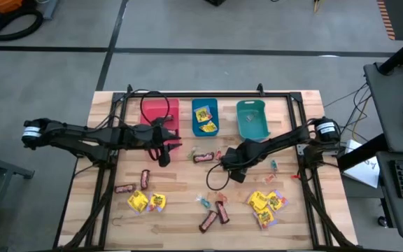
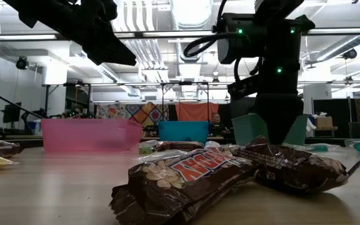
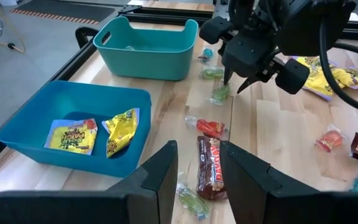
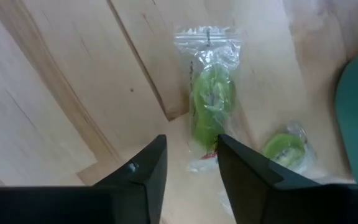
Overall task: Sort candy
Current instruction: Put the green gummy candy into the green bin
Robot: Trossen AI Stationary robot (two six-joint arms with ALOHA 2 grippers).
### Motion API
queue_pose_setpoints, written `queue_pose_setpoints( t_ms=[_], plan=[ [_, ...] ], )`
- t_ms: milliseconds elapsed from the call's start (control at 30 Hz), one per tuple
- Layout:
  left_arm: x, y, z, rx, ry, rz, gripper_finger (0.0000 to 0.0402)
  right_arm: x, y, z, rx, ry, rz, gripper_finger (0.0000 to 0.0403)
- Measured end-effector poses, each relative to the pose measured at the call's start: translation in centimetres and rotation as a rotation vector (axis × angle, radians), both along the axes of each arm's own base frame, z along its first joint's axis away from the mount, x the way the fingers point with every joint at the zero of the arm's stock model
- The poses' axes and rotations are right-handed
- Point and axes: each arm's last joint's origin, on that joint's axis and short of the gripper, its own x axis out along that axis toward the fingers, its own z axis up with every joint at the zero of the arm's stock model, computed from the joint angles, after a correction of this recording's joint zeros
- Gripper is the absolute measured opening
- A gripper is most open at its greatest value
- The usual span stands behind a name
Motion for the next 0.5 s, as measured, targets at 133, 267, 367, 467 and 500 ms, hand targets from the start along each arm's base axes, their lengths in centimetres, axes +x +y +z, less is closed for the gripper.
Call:
queue_pose_setpoints(
  t_ms=[133, 267, 367, 467, 500],
  plan=[
    [0.03, 0.0, 0.03, 0.0, -0.004, 0.0, 0.0104, 0.13, 0.01, -0.37, -0.003, 0.004, 0.001, 0.0086],
    [0.03, 0.0, 0.04, 0.0, -0.005, 0.0, 0.0104, 0.18, 0.01, -0.52, -0.005, 0.008, 0.009, 0.0037],
    [0.02, 0.0, 0.04, 0.0, -0.005, 0.0, 0.0104, 0.2, 0.0, -0.5, -0.005, 0.008, 0.025, 0.0014],
    [0.02, 0.0, 0.04, 0.0, -0.005, 0.0, 0.0104, 0.19, 0.04, -0.1, 0.005, -0.008, 0.029, 0.001],
    [0.02, 0.0, 0.04, 0.0, -0.005, 0.0, 0.0104, 0.21, 0.07, 0.15, 0.012, -0.015, 0.032, 0.0009]
  ],
)
